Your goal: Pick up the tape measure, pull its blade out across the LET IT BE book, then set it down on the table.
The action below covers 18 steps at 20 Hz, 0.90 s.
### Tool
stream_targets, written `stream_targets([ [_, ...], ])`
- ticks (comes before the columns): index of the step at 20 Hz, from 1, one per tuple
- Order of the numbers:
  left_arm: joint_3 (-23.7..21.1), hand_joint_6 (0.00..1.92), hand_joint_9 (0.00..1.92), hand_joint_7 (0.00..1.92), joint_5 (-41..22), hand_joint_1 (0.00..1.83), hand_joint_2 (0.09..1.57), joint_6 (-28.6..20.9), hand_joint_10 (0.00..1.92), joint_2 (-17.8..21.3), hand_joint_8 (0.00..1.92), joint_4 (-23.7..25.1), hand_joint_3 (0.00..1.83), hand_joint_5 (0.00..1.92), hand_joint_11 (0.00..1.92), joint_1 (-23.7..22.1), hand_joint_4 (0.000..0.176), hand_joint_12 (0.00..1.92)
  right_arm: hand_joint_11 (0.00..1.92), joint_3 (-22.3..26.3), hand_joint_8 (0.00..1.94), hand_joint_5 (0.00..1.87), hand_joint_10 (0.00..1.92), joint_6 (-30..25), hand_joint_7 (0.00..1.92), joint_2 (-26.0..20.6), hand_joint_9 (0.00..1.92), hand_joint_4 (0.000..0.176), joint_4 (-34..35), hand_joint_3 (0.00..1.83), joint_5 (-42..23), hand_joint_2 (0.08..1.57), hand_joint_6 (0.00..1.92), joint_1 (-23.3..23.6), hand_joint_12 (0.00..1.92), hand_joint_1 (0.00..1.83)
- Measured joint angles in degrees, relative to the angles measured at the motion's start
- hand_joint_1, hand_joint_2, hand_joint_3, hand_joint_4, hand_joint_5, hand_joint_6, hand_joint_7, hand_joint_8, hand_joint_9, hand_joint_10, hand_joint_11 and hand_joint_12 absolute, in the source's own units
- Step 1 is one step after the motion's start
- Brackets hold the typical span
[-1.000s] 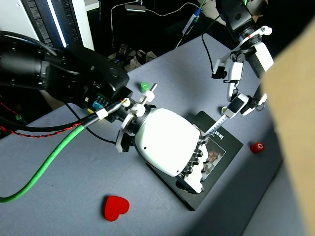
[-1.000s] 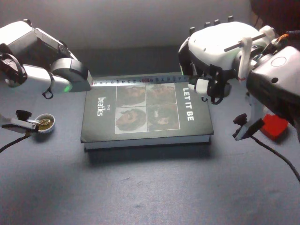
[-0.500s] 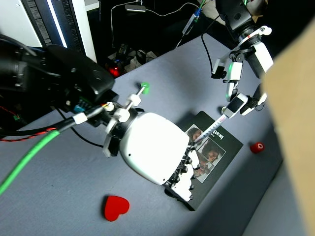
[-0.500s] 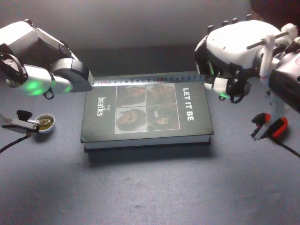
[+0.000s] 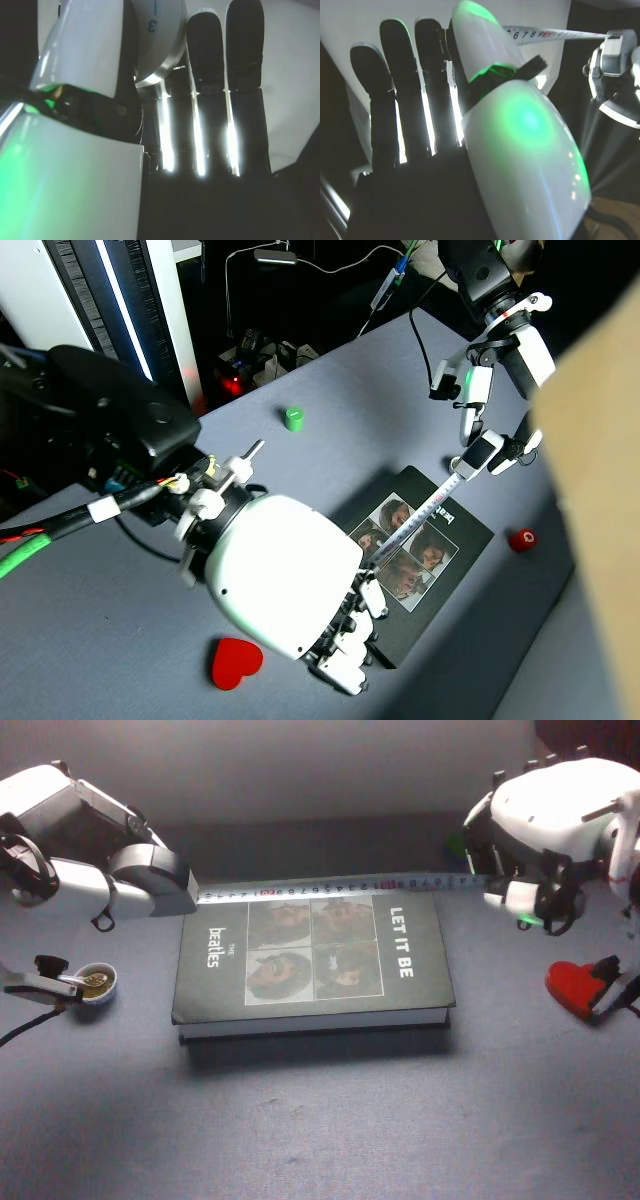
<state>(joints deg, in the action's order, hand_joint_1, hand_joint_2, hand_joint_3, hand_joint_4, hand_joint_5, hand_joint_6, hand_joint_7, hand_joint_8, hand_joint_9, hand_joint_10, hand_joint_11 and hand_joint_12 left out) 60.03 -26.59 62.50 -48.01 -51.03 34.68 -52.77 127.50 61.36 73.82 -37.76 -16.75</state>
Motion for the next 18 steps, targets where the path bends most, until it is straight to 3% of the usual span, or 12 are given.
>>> stream_targets([
  [7, 0.0, 0.58, 0.95, 1.07, -0.04, 1.39, 1.07, 0.02, 1.22, 0.0, 0.86, 0.0, 0.0, 1.1, 0.92, -0.11, 0.0, 0.99, 0.5, 0.2, 1.27, 0.73, 1.15, -0.02, 0.86, -3.3, 0.68, 0.0, -0.7, 0.0, 1.97, 1.22, 1.3, -0.33, 1.59, 1.16],
  [9, 0.0, 0.59, 0.95, 1.07, -0.07, 1.39, 1.07, 0.2, 1.22, 0.0, 0.85, 0.15, 0.0, 1.1, 0.92, -0.11, 0.0, 0.99, 0.5, 0.2, 1.27, 0.74, 1.15, 0.0, 0.85, -4.17, 0.68, 0.003, -1.18, 0.0, 2.34, 1.22, 1.3, -0.33, 1.59, 1.16],
  [10, 0.0, 0.6, 0.95, 1.07, -0.04, 1.39, 1.07, 0.2, 1.21, 0.0, 0.84, 0.42, 0.0, 1.1, 0.92, -0.11, 0.0, 0.99, 0.51, 0.2, 1.27, 0.77, 1.15, -0.02, 0.85, -4.46, 0.68, 0.013, -1.42, 0.0, 2.62, 1.21, 1.28, -0.28, 1.59, 1.16],
  [11, 0.0, 0.6, 0.95, 1.07, -0.04, 1.39, 1.07, 0.2, 1.21, 0.0, 0.84, 0.48, 0.0, 1.1, 0.92, -0.11, 0.0, 0.99, 0.51, 0.2, 1.27, 0.77, 1.15, -0.02, 0.85, -4.68, 0.68, 0.013, -1.46, 0.0, 2.82, 1.21, 1.28, -0.28, 1.59, 1.16],
  [12, 0.0, 0.55, 0.94, 1.05, -0.04, 1.39, 1.07, 0.2, 1.22, 0.0, 0.88, 0.46, 0.0, 1.12, 0.92, -0.11, 0.0, 0.99, 0.52, 0.2, 1.27, 0.75, 1.14, -0.02, 0.86, -5.01, 0.68, 0.0, -1.62, 0.0, 3.04, 1.21, 1.27, -0.26, 1.59, 1.17],
  [18, 0.0, 0.59, 0.95, 1.08, -0.07, 1.39, 1.07, 0.22, 1.2, 0.0, 0.83, 0.31, 0.0, 1.12, 0.92, -0.11, 0.0, 0.99, 0.52, 0.2, 1.26, 0.74, 1.14, 0.02, 0.87, -6.21, 0.67, 0.0, -2.6, 0.0, 3.78, 1.21, 1.29, 0.11, 1.59, 1.17],
])
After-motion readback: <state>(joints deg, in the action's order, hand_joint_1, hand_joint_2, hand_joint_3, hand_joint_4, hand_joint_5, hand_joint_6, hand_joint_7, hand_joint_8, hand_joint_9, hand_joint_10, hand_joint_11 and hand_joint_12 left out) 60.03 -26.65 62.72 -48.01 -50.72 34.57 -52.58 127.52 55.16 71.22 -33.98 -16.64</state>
